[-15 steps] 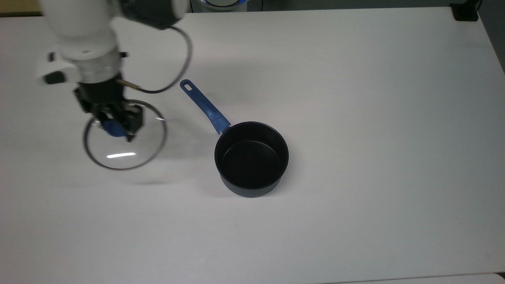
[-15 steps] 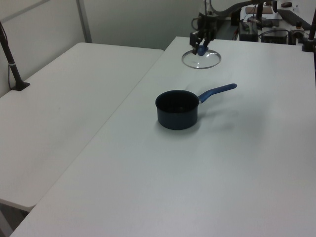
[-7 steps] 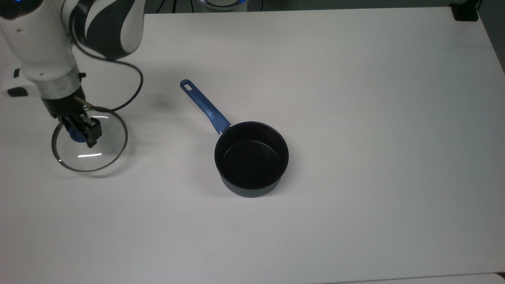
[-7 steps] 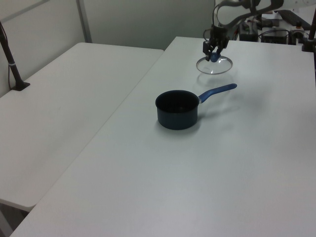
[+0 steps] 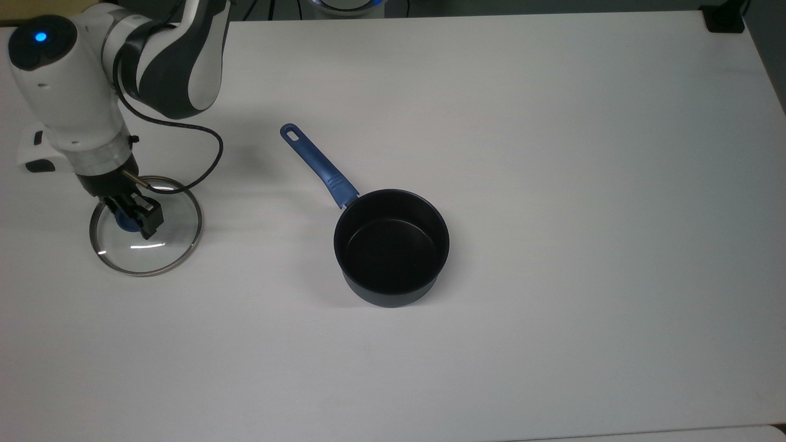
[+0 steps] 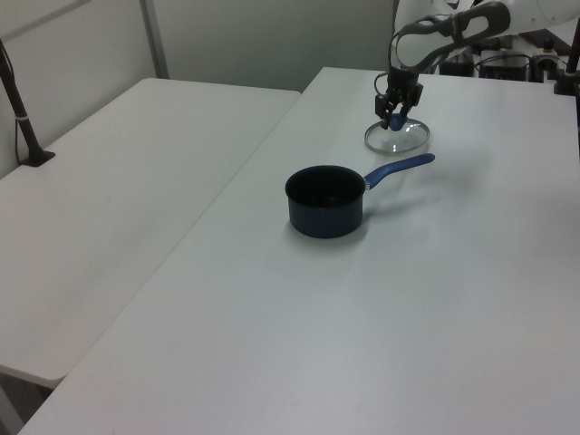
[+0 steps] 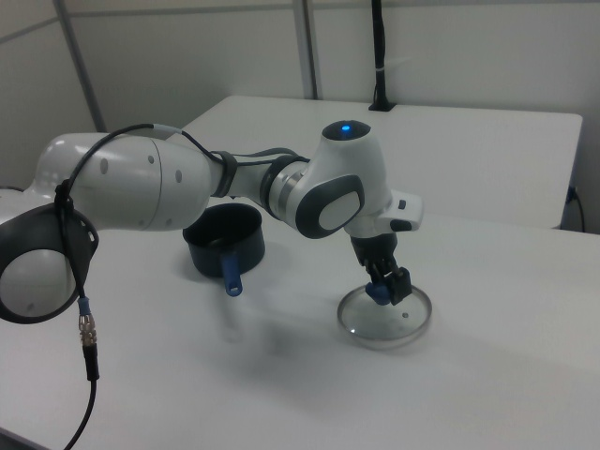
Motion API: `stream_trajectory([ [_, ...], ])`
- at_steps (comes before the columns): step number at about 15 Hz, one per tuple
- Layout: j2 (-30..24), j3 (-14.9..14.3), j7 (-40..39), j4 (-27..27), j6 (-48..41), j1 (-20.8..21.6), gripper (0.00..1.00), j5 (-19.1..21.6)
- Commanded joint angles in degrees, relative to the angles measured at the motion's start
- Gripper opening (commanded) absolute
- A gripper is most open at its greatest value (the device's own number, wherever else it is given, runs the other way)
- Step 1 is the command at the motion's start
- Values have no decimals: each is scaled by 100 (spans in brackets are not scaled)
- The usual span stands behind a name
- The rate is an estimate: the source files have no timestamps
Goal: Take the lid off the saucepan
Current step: 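Lower the lid flat onto the table and open the gripper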
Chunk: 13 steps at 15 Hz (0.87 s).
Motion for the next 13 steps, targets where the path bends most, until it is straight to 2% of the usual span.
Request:
stream_trajectory([
  [1,-50,16,-168,-235,126,7,44,116],
  [4,-24,16,-168,-314,126,-2,56,116],
  [6,-24,16,-168,-340,126,-2,68,116],
  [11,-129,16,-361,-358,30,-2,81,107],
  [13,-260,16,-361,-349,-75,15,97,107],
])
